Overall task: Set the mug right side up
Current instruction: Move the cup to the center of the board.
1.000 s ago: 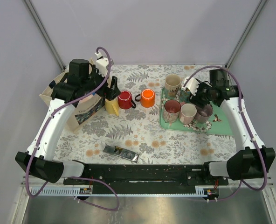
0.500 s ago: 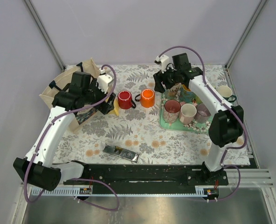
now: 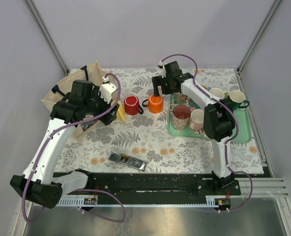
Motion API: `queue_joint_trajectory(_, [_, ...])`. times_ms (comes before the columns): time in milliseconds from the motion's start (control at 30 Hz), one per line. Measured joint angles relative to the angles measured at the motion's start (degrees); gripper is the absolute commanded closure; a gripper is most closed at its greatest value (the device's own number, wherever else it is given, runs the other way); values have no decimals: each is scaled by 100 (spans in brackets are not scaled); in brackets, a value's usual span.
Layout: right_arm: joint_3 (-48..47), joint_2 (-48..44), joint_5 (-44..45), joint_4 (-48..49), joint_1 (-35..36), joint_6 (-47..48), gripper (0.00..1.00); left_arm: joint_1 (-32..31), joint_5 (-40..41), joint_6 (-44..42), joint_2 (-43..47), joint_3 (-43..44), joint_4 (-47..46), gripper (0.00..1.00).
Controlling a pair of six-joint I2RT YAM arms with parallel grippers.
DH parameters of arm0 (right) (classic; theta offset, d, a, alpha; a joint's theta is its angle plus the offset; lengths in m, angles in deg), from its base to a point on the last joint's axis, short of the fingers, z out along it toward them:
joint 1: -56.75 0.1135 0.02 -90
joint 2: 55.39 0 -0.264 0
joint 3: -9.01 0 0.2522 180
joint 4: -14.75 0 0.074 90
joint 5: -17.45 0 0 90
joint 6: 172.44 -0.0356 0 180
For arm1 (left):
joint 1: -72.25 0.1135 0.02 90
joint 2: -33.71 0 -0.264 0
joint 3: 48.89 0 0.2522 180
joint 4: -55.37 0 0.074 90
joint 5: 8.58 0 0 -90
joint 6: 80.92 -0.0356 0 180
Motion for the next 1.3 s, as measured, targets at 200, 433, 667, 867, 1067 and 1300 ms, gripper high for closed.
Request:
queue_joint_trajectory(200, [0, 216, -227, 68, 0, -205, 8, 0, 2, 24, 11, -13, 15, 14])
queue_joint_trajectory(433, [203, 284, -780, 326, 7, -208, 34, 0, -4, 68, 11, -13, 17, 14])
queue_joint_trajectory(667, [981, -140, -1335, 758, 0, 109, 48, 0, -81, 227, 11, -31, -4, 14])
queue_joint_trajectory(867, [1773, -710, -1626, 769, 0, 468, 48, -15, -446, 619, 44, -435, -37, 14])
queue_joint_trajectory(1067, [2450, -1169, -1917, 778, 11, 323, 41, -26, -632, 916, 44, -632, -221, 14])
queue_joint_trajectory(1300, [2643, -1300, -2430, 483, 201, 595, 43, -31, -728, 984, 48, -835, -470, 15])
